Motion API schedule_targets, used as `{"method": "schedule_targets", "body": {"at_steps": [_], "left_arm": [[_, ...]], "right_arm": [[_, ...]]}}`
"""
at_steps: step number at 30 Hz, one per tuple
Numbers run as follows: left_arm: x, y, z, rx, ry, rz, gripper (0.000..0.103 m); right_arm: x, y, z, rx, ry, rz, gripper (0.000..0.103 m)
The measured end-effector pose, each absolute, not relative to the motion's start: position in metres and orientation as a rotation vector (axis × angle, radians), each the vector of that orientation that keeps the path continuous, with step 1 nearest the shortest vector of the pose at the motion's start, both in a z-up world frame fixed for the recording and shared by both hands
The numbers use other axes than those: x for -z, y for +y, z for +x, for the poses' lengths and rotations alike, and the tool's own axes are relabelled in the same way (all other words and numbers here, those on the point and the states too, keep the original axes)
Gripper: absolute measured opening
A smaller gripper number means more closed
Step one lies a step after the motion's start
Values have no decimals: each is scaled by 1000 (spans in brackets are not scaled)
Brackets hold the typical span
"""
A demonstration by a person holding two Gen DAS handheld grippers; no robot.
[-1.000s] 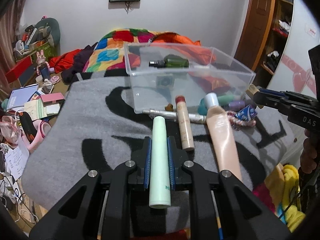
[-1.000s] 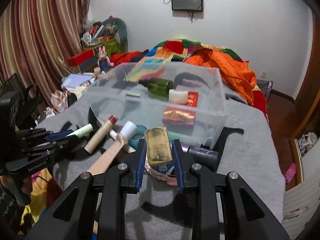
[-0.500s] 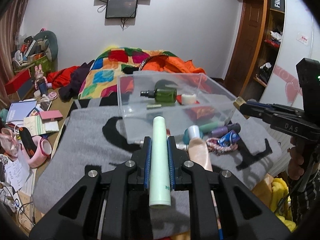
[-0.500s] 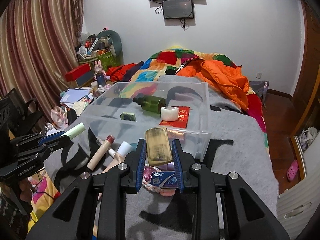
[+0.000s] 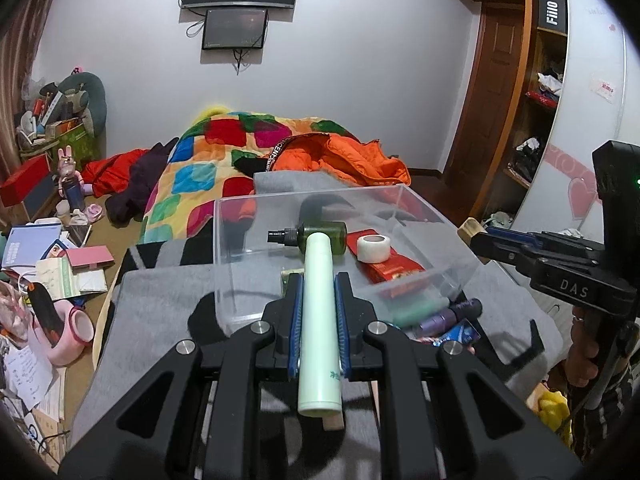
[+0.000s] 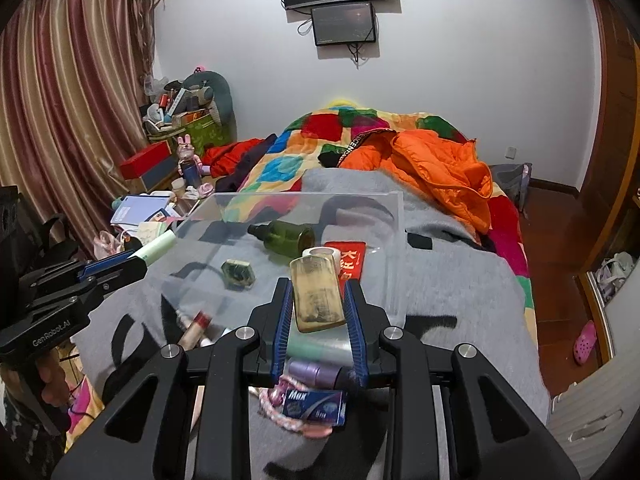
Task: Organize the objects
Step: 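Drop the soap bar into the clear box with the right tool while the left drops the mint tube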
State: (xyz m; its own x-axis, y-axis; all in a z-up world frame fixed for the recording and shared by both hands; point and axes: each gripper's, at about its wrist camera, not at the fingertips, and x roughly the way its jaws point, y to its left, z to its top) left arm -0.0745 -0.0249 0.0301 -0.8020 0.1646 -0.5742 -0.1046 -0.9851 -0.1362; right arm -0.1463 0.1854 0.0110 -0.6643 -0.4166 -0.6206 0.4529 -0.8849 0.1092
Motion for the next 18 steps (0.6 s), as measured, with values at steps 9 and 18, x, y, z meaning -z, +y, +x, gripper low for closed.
{"method": "schedule_targets", "body": {"at_steps": [9,18], "left_arm": [[-13,-24,-116,-2815,-149,-1022,15],[3,-19,-145,-2761,-170,-1097,15]], "right_arm": [[5,177,-176,2507,69,976,24],[22,167,-199,2491,107,1043,24]]}}
